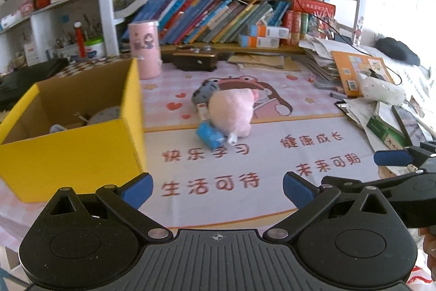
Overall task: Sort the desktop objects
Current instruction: 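Move both grippers toward the pink plush pig and blue cloth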
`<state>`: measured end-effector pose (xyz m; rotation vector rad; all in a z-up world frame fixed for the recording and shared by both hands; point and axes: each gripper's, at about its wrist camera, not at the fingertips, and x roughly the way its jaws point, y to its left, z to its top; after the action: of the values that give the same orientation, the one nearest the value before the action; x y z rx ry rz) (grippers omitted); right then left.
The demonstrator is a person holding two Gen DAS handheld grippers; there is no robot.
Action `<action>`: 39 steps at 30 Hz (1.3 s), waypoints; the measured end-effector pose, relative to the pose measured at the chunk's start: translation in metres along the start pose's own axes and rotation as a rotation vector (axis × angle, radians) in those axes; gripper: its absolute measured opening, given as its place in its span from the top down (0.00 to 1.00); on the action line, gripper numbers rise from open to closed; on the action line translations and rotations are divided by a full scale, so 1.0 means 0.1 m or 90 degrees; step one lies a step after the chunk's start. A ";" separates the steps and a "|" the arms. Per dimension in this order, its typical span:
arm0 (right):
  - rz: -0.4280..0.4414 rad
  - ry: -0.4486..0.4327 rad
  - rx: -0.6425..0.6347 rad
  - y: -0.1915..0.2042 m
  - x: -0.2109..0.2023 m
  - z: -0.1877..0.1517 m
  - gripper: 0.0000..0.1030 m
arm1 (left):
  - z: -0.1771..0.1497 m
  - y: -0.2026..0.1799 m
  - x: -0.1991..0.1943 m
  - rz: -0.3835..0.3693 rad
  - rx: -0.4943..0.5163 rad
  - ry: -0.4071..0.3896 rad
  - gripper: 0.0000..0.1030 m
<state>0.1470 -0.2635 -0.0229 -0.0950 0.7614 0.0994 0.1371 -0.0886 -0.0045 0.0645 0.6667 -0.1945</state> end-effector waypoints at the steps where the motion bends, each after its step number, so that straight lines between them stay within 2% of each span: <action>1: 0.000 0.003 0.002 -0.05 0.03 0.02 0.18 | 0.02 -0.04 0.03 -0.001 0.004 0.004 0.00; 15: 0.029 0.008 0.013 -0.48 0.39 0.27 0.18 | 0.23 -0.34 0.37 0.023 0.007 0.028 0.00; 27: 0.063 0.011 0.018 -0.66 0.60 0.42 0.18 | 0.36 -0.50 0.53 0.037 0.017 0.036 0.00; 35: 0.115 -0.009 0.024 -0.66 0.78 0.63 0.16 | 0.42 -0.48 0.58 0.068 -0.002 0.035 0.00; 39: 0.158 -0.022 0.021 -0.57 0.91 0.80 0.10 | 0.44 -0.45 0.60 0.085 -0.010 0.035 0.00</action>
<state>0.2746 -0.3056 -0.0257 0.0338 0.7370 0.3236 0.2014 -0.1472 -0.0068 0.0988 0.7155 -0.0585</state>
